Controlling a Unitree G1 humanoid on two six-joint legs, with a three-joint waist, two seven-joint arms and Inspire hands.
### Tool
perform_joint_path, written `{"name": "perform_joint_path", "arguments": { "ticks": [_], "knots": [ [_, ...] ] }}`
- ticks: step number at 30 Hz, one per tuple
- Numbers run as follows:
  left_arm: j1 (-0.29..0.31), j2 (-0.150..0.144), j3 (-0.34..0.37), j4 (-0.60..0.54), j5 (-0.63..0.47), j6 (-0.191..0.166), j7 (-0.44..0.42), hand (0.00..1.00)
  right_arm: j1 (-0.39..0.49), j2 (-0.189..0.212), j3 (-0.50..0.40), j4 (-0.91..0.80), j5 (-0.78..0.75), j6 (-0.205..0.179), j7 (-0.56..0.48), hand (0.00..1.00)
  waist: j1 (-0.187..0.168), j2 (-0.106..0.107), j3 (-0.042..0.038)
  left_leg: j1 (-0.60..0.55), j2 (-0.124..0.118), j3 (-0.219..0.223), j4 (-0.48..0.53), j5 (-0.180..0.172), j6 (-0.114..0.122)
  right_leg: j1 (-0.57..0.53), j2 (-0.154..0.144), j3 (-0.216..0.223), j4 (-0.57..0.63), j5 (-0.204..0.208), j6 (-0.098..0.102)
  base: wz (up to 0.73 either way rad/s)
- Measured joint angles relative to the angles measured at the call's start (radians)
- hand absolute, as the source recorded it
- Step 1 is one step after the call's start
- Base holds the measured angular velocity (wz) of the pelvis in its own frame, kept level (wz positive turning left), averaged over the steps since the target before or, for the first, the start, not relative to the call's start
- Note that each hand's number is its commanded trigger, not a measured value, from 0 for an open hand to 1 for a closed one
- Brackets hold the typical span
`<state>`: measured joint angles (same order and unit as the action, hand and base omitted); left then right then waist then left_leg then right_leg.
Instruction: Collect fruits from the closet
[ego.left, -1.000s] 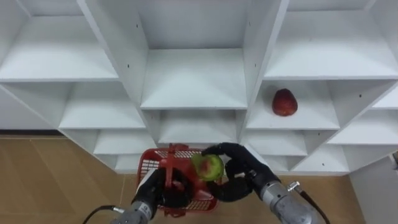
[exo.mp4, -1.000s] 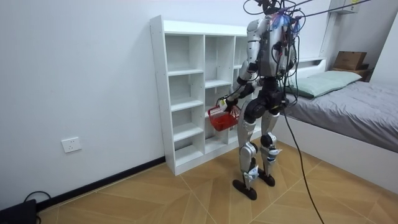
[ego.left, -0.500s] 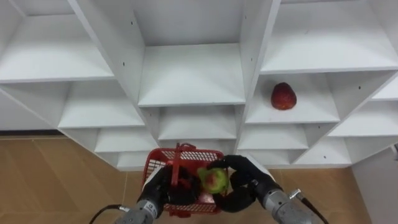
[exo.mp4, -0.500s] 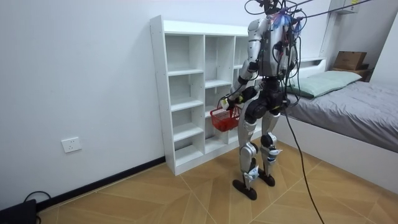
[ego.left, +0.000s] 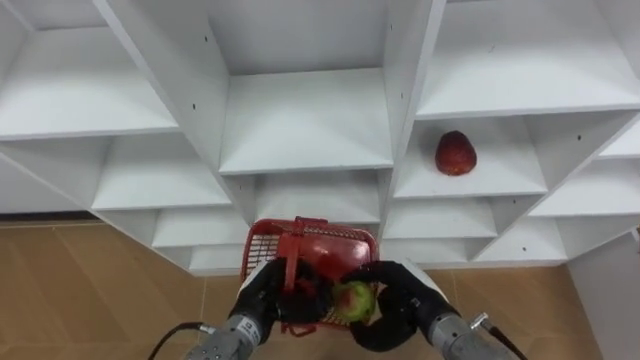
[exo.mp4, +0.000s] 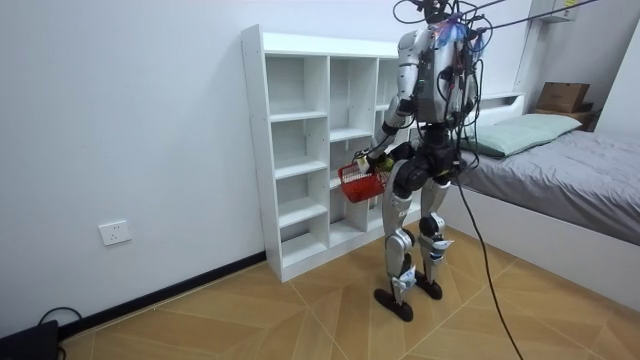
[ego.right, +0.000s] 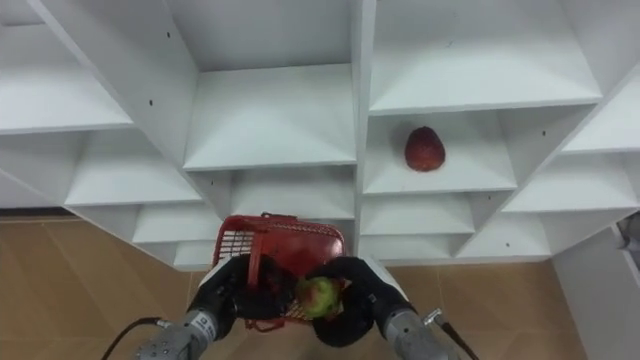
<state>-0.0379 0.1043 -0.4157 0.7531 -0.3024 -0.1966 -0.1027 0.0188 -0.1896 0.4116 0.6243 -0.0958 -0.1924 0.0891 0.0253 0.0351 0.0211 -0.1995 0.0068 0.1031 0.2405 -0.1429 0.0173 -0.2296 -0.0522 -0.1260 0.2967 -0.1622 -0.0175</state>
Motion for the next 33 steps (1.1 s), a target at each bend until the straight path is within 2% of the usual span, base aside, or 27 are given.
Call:
{"name": "perform_joint_path", "arguments": {
  "ticks": [1, 2, 9, 14, 23, 33],
  "knots": [
    [0.0, 0.0, 0.0, 0.0, 0.0, 0.0, -0.005, 1.0, 0.0, 0.001, 0.0, 0.004, -0.007, 0.0, 0.001, 0.02, -0.001, -0.002, 0.0007, 0.0, 0.001, 0.0, 0.0, 0.0, 0.0, 0.0, 0.0, 0.001, 0.001, 0.0, 0.0, 0.0],
    [0.0, 0.0, 0.0, 0.0, 0.0, 0.0, -0.009, 1.0, 0.0, 0.002, 0.0, 0.005, -0.012, 0.0, 0.001, 0.0, -0.001, -0.003, 0.0012, 0.001, 0.001, 0.0, 0.0, 0.0, 0.0, 0.0, 0.0, 0.001, 0.001, 0.0, 0.0, 0.0],
    [-0.001, 0.001, -0.001, 0.0, 0.001, 0.0, -0.039, 1.0, -0.004, 0.003, 0.002, 0.033, -0.019, 0.0, -0.001, 0.0, 0.001, -0.015, 0.0022, -0.004, -0.001, 0.003, -0.001, 0.0, 0.0, -0.015, 0.004, 0.014, 0.013, -0.002, 0.0, -0.03],
    [0.002, 0.005, -0.022, 0.001, 0.002, 0.0, -0.081, 1.0, -0.01, 0.029, 0.001, 0.061, -0.037, -0.001, -0.003, 0.0, 0.0, -0.021, 0.0015, -0.005, -0.001, 0.007, 0.0, 0.0, 0.0, -0.015, 0.005, 0.014, 0.013, -0.002, 0.0, 0.0],
    [-0.002, 0.006, -0.027, 0.0, -0.001, 0.0, -0.148, 1.0, -0.021, 0.04, 0.002, 0.072, -0.041, 0.0, 0.001, 0.0, 0.001, -0.022, 0.0017, -0.032, 0.003, 0.01, 0.029, -0.004, 0.0, -0.031, 0.004, 0.013, 0.019, -0.001, -0.001, 0.0],
    [-0.002, 0.005, -0.04, 0.0, -0.001, 0.0, -0.176, 1.0, -0.02, 0.037, 0.001, 0.077, -0.041, 0.0, 0.003, 0.0, 0.001, -0.021, 0.0008, -0.033, 0.008, 0.01, 0.03, -0.007, -0.002, -0.033, 0.008, 0.012, 0.021, 0.001, -0.003, 0.0]
  ]
}}
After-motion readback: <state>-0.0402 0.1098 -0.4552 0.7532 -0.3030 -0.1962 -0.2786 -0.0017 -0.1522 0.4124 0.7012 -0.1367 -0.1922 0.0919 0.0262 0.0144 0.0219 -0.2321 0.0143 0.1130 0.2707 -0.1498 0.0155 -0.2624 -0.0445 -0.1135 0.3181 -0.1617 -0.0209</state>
